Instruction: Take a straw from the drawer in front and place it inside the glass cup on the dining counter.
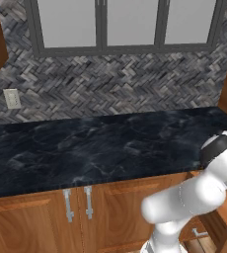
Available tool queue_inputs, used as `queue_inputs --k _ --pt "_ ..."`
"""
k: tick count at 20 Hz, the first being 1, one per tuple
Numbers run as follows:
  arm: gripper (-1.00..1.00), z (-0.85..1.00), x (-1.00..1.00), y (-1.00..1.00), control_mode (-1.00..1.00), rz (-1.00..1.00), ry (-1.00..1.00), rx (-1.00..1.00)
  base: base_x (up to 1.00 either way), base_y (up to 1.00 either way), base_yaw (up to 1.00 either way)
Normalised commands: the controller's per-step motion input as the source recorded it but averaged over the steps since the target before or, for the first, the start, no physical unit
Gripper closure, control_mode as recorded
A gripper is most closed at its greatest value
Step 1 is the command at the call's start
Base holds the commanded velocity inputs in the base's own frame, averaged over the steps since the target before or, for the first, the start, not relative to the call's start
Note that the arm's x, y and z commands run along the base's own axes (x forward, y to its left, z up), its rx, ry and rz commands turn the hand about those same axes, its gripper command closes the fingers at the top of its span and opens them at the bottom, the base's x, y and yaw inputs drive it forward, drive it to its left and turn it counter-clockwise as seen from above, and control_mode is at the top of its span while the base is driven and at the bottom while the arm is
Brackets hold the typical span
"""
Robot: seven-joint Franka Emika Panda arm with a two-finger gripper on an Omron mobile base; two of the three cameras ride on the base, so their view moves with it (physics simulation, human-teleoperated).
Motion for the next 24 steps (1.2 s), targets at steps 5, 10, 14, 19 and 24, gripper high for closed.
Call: queue_inputs --k 5,10,14,19,24 --pt "-1.0 -0.24 0.0 -0.08 -1.0 0.0 -0.04 0.11 0.0 0.0 0.0" --pt "-1.0 -0.24 0.0 -0.04 -1.0 0.0 -0.14 0.0 0.0 0.0 0.0" --pt "-1.0 -0.31 0.0 -0.08 -1.0 -0.01 -0.23 0.0 0.0 0.0 0.0" --pt "-1.0 -0.28 0.0 0.0 -1.0 -0.03 -0.24 0.0 0.0 0.0 0.0" --pt "-1.0 -0.13 0.21 -0.02 -1.0 -0.05 -0.05 -0.03 0.0 0.0 0.0"
